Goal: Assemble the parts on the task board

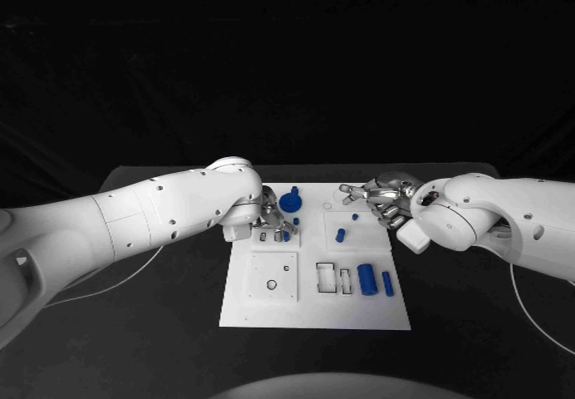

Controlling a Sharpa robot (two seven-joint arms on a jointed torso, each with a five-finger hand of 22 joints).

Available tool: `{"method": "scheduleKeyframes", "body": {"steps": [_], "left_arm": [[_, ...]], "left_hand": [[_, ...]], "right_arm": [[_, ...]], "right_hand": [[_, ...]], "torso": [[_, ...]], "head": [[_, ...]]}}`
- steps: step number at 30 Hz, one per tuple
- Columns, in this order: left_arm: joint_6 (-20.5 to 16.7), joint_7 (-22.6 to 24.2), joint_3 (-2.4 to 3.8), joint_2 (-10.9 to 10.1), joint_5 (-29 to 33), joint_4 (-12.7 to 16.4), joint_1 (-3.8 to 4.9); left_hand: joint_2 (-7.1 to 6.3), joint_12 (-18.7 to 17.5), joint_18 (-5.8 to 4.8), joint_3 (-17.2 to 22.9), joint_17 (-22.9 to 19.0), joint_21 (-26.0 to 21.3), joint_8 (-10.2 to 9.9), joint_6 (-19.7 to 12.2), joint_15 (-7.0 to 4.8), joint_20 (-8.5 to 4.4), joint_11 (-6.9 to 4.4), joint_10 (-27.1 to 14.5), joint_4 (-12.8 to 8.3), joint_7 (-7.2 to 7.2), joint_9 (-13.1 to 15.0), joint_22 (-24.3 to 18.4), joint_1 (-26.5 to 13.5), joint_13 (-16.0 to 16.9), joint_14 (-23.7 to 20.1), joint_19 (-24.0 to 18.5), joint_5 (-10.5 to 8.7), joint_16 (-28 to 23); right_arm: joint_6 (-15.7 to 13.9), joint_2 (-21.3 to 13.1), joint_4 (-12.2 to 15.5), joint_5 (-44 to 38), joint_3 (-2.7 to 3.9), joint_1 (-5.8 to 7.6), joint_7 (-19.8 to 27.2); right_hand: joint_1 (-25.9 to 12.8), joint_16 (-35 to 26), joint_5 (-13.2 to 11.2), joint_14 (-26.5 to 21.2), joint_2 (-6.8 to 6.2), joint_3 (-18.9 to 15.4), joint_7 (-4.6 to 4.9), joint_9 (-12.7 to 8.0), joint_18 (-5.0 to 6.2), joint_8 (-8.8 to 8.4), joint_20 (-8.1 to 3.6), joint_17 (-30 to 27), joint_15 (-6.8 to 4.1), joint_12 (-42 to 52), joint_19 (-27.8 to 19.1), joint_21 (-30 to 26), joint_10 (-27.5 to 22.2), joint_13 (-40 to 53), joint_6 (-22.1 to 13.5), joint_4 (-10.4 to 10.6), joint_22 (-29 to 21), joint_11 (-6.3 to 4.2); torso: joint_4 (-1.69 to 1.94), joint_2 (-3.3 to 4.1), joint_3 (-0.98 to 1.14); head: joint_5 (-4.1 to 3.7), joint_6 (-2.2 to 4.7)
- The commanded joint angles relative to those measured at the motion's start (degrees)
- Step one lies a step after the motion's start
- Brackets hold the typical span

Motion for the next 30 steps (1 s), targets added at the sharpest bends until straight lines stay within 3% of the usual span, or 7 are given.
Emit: {"method": "scheduleKeyframes", "body": {"steps": [1,10,16,25,30], "left_arm": [[0.83,0.57,0.03,0.26,0.38,-0.08,-0.02],[0.32,0.64,0.03,0.33,0.38,-0.3,-0.02],[-0.12,0.61,0.03,0.13,0.38,0.03,-0.02],[-0.26,0.84,0.03,0.16,0.43,-0.05,-0.02],[-0.23,0.99,0.03,0.31,0.48,-0.1,-0.02]], "left_hand": [[0.12,0.14,-0.86,0.32,15.08,0.14,-0.22,0.45,-0.42,-0.38,-0.39,5.86,-0.07,-0.12,0.13,15.09,0.38,15.07,6.17,5.82,0.42,0.15],[0.18,0.14,-0.86,0.42,15.08,0.14,-0.23,0.53,-0.45,-0.4,-0.45,5.86,-0.18,-0.2,0.31,15.09,0.78,15.07,6.17,5.82,0.55,0.15],[0.17,0.14,-0.86,0.51,15.08,0.14,-0.22,0.53,-0.49,-0.44,-0.5,5.86,-0.23,-0.25,0.51,15.09,1.22,15.07,6.17,5.82,0.59,0.15],[0.08,0.14,-0.86,0.61,15.08,0.14,-0.08,0.38,-0.54,-0.53,-0.54,5.86,-0.24,-0.28,0.97,15.09,1.95,15.07,6.17,5.82,0.59,0.15],[0.0,0.14,-0.86,0.58,15.08,0.14,-0.04,0.24,-0.55,-0.55,-0.52,5.86,-0.21,-0.25,1.1,15.09,2.05,15.07,6.17,5.82,0.56,0.15]], "right_arm": [[1.01,0.06,-0.08,-0.58,-0.01,-0.09,-0.42],[1.22,0.09,-0.12,-0.58,-0.02,-0.21,-0.7],[1.17,-0.01,0.0,-0.58,-0.02,-0.25,-0.89],[1.12,0.13,-0.03,-0.58,-0.03,-0.27,-1.05],[1.07,0.18,-0.06,-0.58,-0.03,-0.28,-1.03]], "right_hand": [[-0.05,0.24,0.36,6.07,0.42,-0.22,0.08,0.08,-0.38,0.21,0.19,15.1,0.44,0.22,6.0,0.26,6.01,15.1,-0.05,0.04,15.08,0.43],[-0.03,0.24,0.39,6.07,0.45,-0.25,0.08,0.09,-0.38,0.23,0.2,15.1,0.44,0.22,6.0,0.26,6.01,15.1,-0.08,0.04,15.08,0.44],[-0.03,0.24,0.4,6.07,0.47,-0.27,0.08,0.09,-0.38,0.25,0.2,15.1,0.44,0.22,6.0,0.26,6.01,15.1,-0.09,0.05,15.08,0.44],[-0.03,0.24,0.4,6.07,0.48,-0.28,0.08,0.09,-0.38,0.25,0.2,15.1,0.44,0.22,6.0,0.26,6.01,15.1,-0.1,0.05,15.08,0.44],[-0.04,0.24,0.41,6.07,0.51,-0.32,0.09,0.1,-0.38,0.27,0.2,15.1,0.45,0.22,6.0,0.26,6.01,15.1,-0.13,0.06,15.08,0.44]], "torso": [[0.02,-0.02,0.03],[0.01,0.01,-0.01],[0.06,0.12,0.01],[-0.02,-0.05,-0.01],[0.01,0.02,-0.03]], "head": [[0.1,-0.05],[0.07,-0.16],[0.39,0.13],[0.22,-0.48],[0.23,-0.39]]}}
